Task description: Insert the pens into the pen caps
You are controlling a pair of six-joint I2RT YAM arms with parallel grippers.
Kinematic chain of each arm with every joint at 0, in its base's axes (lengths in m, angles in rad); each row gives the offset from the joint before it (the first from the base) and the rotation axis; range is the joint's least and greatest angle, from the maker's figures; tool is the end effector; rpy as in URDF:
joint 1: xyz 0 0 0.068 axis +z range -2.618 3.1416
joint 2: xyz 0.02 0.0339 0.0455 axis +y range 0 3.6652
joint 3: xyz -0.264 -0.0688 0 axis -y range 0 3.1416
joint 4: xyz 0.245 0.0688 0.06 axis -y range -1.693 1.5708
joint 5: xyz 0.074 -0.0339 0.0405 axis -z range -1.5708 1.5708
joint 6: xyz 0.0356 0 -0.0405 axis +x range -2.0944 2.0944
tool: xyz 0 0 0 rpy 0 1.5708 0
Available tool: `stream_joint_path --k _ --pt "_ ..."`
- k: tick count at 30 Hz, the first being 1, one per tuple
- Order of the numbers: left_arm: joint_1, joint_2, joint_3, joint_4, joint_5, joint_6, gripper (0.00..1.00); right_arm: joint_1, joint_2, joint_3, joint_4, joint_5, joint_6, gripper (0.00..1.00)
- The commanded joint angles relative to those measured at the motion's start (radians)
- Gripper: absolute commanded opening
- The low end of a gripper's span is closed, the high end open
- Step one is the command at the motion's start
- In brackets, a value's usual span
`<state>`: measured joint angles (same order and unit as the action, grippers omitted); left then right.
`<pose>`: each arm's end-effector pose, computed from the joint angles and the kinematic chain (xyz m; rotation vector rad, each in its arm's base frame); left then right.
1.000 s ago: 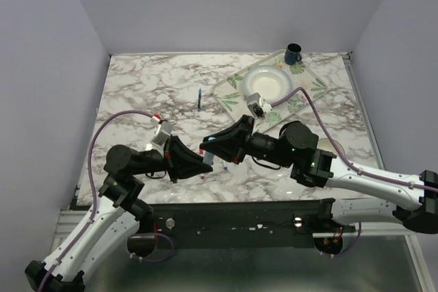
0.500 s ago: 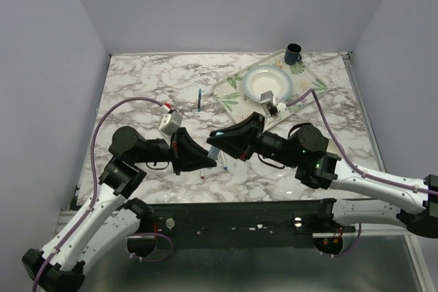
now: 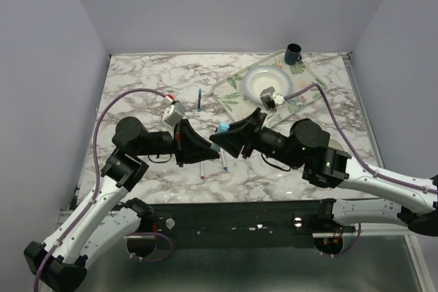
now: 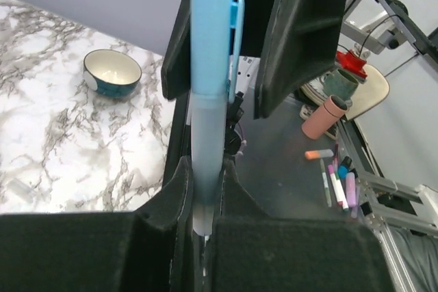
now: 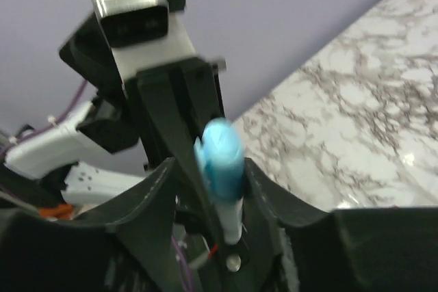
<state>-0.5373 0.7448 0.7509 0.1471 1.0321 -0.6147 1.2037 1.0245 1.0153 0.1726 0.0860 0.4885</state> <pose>0.1233 -0.1090 0.3680 0.9004 1.4825 -1.6071 0.0877 0.2195 0.4146 -0.4677 1.4757 1.3199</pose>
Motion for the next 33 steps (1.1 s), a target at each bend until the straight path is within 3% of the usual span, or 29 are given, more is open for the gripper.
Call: stream_joint_path --k 1,3,7,11,12,17,22,24,28,33 --pt "0.022 -0.087 -0.031 0.022 -0.25 0.032 0.0 0.062 0.005 0.135 -0.392 0.133 0.004 0.55" --pt "0.022 -0.128 -0.038 -0.052 -0.273 0.052 0.0 0.062 -0.023 0.166 -0.394 0.217 -0.021 0.63" --pt "0.022 -0.177 -0.047 -0.191 -0.386 0.076 0.0 0.06 -0.111 0.102 -0.407 0.32 0.011 0.72" --pt "0.022 -0.154 -0.032 -0.425 -0.599 0.086 0.0 0.062 -0.228 -0.05 -0.423 0.388 0.105 0.79" --pt "0.022 -0.144 -0.033 -0.457 -0.716 0.075 0.0 0.062 -0.251 -0.079 -0.426 0.399 0.125 0.81" --pt "0.022 -0.046 -0.099 -0.544 -0.935 -0.034 0.0 0.062 -0.352 -0.208 -0.45 0.437 0.205 0.84" --pt "0.023 0.036 -0.145 -0.624 -1.156 -0.152 0.0 0.062 -0.391 -0.238 -0.482 0.462 0.203 0.85" --pt "0.022 0.057 -0.179 -0.626 -1.169 -0.157 0.02 0.062 -0.397 -0.238 -0.475 0.462 0.191 0.85" --pt "0.023 0.076 -0.266 -0.601 -1.157 -0.307 0.02 0.062 -0.402 -0.234 -0.473 0.449 0.176 0.85" --pt "0.022 0.123 -0.369 -0.475 -1.092 -0.313 0.02 0.062 -0.402 -0.247 -0.466 0.445 0.159 0.85"
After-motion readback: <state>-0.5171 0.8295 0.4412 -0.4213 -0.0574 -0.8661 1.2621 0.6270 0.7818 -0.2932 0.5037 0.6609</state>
